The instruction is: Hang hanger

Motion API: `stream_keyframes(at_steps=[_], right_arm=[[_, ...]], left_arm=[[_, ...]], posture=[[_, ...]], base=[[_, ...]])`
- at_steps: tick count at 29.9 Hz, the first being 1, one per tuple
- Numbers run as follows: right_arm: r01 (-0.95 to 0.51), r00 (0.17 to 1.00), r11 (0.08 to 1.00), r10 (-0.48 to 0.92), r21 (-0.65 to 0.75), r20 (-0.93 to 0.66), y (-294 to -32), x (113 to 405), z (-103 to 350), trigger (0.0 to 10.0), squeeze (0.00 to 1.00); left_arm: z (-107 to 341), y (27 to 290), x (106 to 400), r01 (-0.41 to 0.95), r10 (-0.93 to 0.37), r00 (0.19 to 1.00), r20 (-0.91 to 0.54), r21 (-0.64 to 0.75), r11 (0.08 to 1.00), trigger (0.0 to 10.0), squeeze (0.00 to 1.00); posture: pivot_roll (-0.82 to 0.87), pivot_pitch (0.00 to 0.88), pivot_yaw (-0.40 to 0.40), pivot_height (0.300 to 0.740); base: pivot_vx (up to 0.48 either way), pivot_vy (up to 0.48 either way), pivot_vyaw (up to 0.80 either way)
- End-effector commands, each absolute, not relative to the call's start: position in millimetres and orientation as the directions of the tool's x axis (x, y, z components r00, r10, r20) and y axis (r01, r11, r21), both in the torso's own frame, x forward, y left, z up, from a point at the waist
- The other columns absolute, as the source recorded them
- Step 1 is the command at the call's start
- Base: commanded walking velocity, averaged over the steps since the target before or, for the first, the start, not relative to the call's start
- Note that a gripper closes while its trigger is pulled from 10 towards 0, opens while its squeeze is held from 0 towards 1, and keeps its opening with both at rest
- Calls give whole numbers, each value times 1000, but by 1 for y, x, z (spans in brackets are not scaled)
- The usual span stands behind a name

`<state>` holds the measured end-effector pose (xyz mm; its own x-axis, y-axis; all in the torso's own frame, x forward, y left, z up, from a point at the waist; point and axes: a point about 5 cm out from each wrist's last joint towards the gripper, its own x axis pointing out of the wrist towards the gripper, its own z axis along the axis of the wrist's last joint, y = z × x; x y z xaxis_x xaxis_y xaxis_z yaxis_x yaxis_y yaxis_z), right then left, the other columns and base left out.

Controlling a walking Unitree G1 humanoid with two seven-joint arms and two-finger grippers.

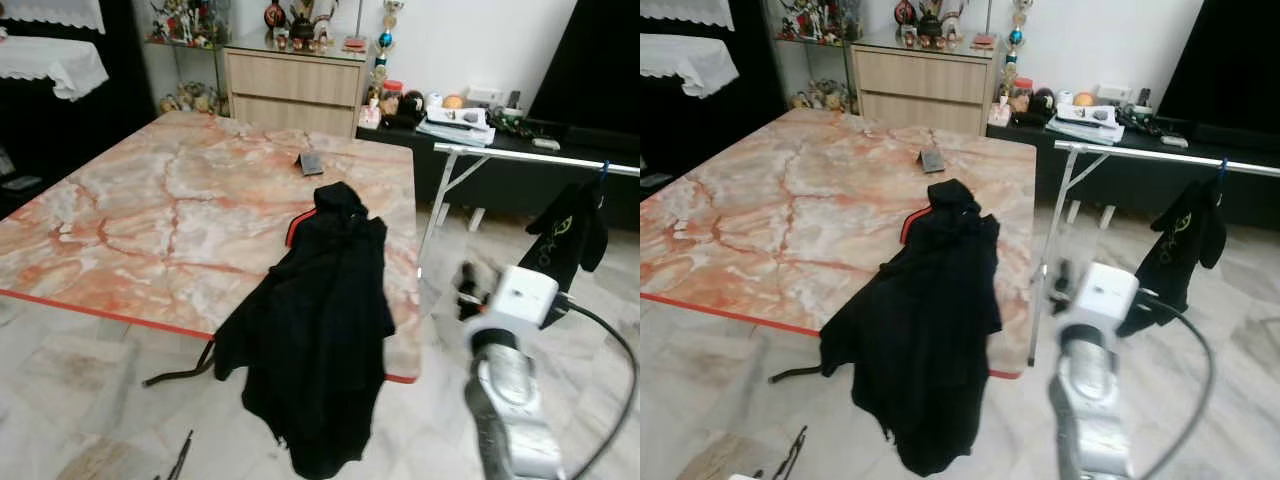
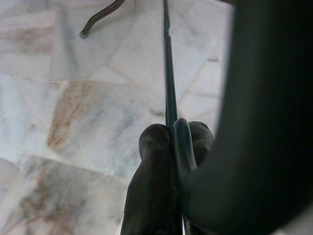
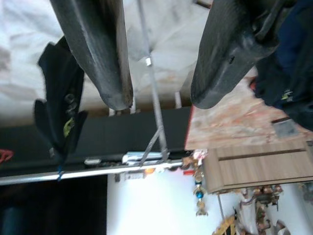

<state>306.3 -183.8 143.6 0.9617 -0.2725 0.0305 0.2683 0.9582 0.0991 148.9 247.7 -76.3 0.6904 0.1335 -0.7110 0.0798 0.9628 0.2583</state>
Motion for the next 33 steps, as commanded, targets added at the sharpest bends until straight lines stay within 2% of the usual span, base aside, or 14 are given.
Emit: stream_keyframes(at_steps=[1,8,17,24,29,31,33], right_arm=[[258,964,961,-262,97,33,-180,307,144,10000,0],[294,954,953,-297,72,31,-194,306,140,10000,0],[338,941,941,-338,-15,-30,-216,303,112,10000,0],[297,936,951,-308,-90,-169,-228,301,70,10000,0],[328,896,941,-336,-79,-289,-237,292,38,10000,0],[300,857,949,-311,-93,-411,-232,278,9,10000,0],[288,838,954,-295,-87,-459,-229,271,-3,10000,0]], left_arm=[[-78,252,143,68,148,668,-729,258,964,10000,0],[-81,249,141,72,146,657,-740,254,964,10000,0],[-82,248,140,77,144,646,-750,252,965,10000,0],[-83,248,139,80,142,638,-757,249,965,10000,0],[-83,248,140,78,142,636,-758,247,966,10000,0],[-83,248,138,82,141,632,-762,246,966,10000,0],[-83,248,138,83,141,629,-764,247,966,10000,0]], posture=[[138,0,-39,740],[138,0,-38,740],[130,0,-33,740],[116,0,-26,740],[119,0,-26,740],[120,0,-23,740],[123,0,-22,740]], base=[[0,-379,0],[0,-377,0],[0,-375,0],[0,-374,0],[0,-376,0],[0,-379,0],[0,-375,0]])
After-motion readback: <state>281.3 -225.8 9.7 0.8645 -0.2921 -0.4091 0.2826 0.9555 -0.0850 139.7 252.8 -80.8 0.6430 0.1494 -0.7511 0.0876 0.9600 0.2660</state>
